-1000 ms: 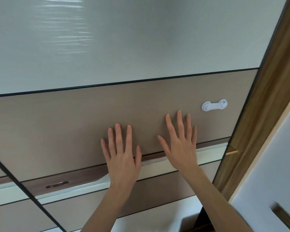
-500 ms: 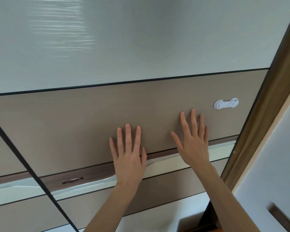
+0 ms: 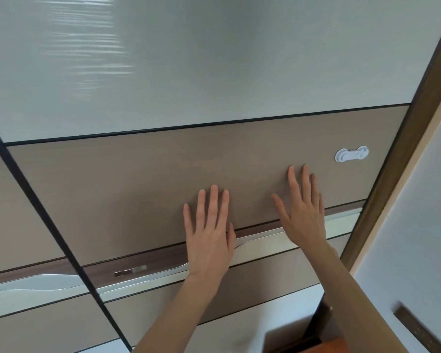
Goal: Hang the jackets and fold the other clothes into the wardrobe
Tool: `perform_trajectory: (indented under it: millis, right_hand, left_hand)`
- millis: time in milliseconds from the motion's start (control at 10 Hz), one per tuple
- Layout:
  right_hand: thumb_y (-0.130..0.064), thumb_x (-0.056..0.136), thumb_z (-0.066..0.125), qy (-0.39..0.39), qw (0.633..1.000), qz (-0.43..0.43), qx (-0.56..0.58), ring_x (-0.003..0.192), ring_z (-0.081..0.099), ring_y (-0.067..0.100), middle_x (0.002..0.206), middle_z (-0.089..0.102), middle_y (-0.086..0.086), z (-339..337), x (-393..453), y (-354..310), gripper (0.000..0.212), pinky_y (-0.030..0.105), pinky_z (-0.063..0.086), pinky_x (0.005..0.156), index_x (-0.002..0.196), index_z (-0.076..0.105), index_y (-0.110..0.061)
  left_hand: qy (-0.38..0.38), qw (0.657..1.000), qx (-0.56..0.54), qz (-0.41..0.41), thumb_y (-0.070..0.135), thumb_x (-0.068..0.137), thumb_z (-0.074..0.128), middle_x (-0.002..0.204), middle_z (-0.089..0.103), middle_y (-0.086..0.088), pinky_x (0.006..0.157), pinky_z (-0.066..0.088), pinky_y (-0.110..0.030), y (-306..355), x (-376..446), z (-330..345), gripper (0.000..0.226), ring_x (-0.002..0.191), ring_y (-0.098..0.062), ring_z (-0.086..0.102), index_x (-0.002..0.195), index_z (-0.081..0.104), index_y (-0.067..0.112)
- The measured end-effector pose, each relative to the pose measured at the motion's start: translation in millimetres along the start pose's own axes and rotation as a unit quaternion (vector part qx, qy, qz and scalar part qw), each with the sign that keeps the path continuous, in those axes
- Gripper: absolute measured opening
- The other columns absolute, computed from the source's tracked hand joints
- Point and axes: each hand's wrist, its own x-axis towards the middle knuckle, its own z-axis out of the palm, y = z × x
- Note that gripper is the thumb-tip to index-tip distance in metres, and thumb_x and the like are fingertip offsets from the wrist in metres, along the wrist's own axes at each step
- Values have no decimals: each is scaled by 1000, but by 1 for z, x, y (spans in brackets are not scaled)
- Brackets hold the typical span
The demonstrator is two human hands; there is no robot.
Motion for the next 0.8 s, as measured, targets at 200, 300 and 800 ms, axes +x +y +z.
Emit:
perform_trajectory:
  millis: [200, 300, 800]
  right_hand:
    - [-67, 105, 24, -10, 1000, 23, -2, 162, 1, 27, 176, -2, -4, -15, -1, 8, 73, 58, 22, 126, 166, -2, -38]
    - [-67, 107, 23, -18, 999, 29, -5, 162, -1, 26, 176, -4, -5, -22, -10, 9, 71, 58, 19, 127, 166, -5, -38]
    - [-58, 108, 29, 49, 988, 46, -136, 158, 25, 26, 166, 39, 3, -102, -116, -81, 64, 54, 16, 127, 161, 36, -24]
  left_hand:
    - [-30, 998, -33, 43, 34, 101, 50, 175, 6, -4, 126, 17, -60, 12, 6, -11, 79, 161, -26, 5, 167, 10, 19]
    - [-48, 996, -43, 61, 36, 101, 52, 175, 10, -5, 126, 18, -58, 15, 8, -20, 79, 161, -24, 7, 167, 11, 17]
    - [-13, 977, -193, 88, 33, 103, 50, 160, 47, -9, 124, 27, -53, -28, -22, -100, 55, 153, -27, 35, 152, 49, 8]
